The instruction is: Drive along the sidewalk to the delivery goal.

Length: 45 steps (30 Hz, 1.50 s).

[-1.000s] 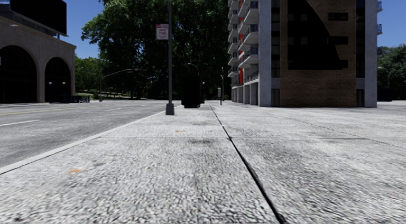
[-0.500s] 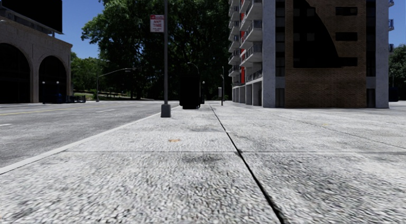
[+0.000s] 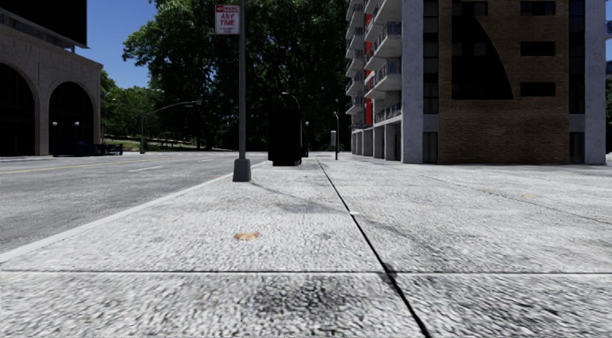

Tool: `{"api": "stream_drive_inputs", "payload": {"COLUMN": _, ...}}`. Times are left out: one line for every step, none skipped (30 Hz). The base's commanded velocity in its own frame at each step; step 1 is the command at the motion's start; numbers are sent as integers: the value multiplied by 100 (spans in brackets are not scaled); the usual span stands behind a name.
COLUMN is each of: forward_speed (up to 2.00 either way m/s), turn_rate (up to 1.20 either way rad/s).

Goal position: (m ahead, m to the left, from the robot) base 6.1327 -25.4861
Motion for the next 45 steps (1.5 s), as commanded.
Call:
{"api": "stream_drive_inputs", "payload": {"forward_speed": 200, "turn_rate": 0}}
{"api": "stream_drive_inputs", "payload": {"forward_speed": 200, "turn_rate": 0}}
{"api": "stream_drive_inputs", "payload": {"forward_speed": 200, "turn_rate": 0}}
{"api": "stream_drive_inputs", "payload": {"forward_speed": 200, "turn_rate": 0}}
{"api": "stream_drive_inputs", "payload": {"forward_speed": 200, "turn_rate": 0}}
{"api": "stream_drive_inputs", "payload": {"forward_speed": 200, "turn_rate": 0}}
{"api": "stream_drive_inputs", "payload": {"forward_speed": 200, "turn_rate": 0}}
{"api": "stream_drive_inputs", "payload": {"forward_speed": 200, "turn_rate": 0}}
{"api": "stream_drive_inputs", "payload": {"forward_speed": 200, "turn_rate": 0}}
{"api": "stream_drive_inputs", "payload": {"forward_speed": 200, "turn_rate": 0}}
{"api": "stream_drive_inputs", "payload": {"forward_speed": 200, "turn_rate": 0}}
{"api": "stream_drive_inputs", "payload": {"forward_speed": 200, "turn_rate": 0}}
{"api": "stream_drive_inputs", "payload": {"forward_speed": 200, "turn_rate": 0}}
{"api": "stream_drive_inputs", "payload": {"forward_speed": 200, "turn_rate": 0}}
{"api": "stream_drive_inputs", "payload": {"forward_speed": 200, "turn_rate": 0}}
{"api": "stream_drive_inputs", "payload": {"forward_speed": 200, "turn_rate": 0}}
{"api": "stream_drive_inputs", "payload": {"forward_speed": 200, "turn_rate": 0}}
{"api": "stream_drive_inputs", "payload": {"forward_speed": 200, "turn_rate": 0}}
{"api": "stream_drive_inputs", "payload": {"forward_speed": 200, "turn_rate": 0}}
{"api": "stream_drive_inputs", "payload": {"forward_speed": 200, "turn_rate": 0}}
{"api": "stream_drive_inputs", "payload": {"forward_speed": 200, "turn_rate": 0}}
{"api": "stream_drive_inputs", "payload": {"forward_speed": 200, "turn_rate": 0}}
{"api": "stream_drive_inputs", "payload": {"forward_speed": 200, "turn_rate": 0}}
{"api": "stream_drive_inputs", "payload": {"forward_speed": 200, "turn_rate": 0}}
{"api": "stream_drive_inputs", "payload": {"forward_speed": 200, "turn_rate": 0}}
{"api": "stream_drive_inputs", "payload": {"forward_speed": 200, "turn_rate": 0}}
{"api": "stream_drive_inputs", "payload": {"forward_speed": 200, "turn_rate": 0}}
{"api": "stream_drive_inputs", "payload": {"forward_speed": 200, "turn_rate": 0}}
{"api": "stream_drive_inputs", "payload": {"forward_speed": 200, "turn_rate": 0}}
{"api": "stream_drive_inputs", "payload": {"forward_speed": 200, "turn_rate": 0}}
{"api": "stream_drive_inputs", "payload": {"forward_speed": 200, "turn_rate": 0}}
{"api": "stream_drive_inputs", "payload": {"forward_speed": 200, "turn_rate": 0}}
{"api": "stream_drive_inputs", "payload": {"forward_speed": 200, "turn_rate": 0}}
{"api": "stream_drive_inputs", "payload": {"forward_speed": 200, "turn_rate": 0}}
{"api": "stream_drive_inputs", "payload": {"forward_speed": 200, "turn_rate": -4}}
{"api": "stream_drive_inputs", "payload": {"forward_speed": 200, "turn_rate": -4}}
{"api": "stream_drive_inputs", "payload": {"forward_speed": 200, "turn_rate": -14}}
{"api": "stream_drive_inputs", "payload": {"forward_speed": 200, "turn_rate": -28}}
{"api": "stream_drive_inputs", "payload": {"forward_speed": 200, "turn_rate": -30}}
{"api": "stream_drive_inputs", "payload": {"forward_speed": 200, "turn_rate": -30}}
{"api": "stream_drive_inputs", "payload": {"forward_speed": 200, "turn_rate": -38}}
{"api": "stream_drive_inputs", "payload": {"forward_speed": 200, "turn_rate": -46}}
{"api": "stream_drive_inputs", "payload": {"forward_speed": 200, "turn_rate": -51}}
{"api": "stream_drive_inputs", "payload": {"forward_speed": 200, "turn_rate": -53}}
{"api": "stream_drive_inputs", "payload": {"forward_speed": 200, "turn_rate": -53}}
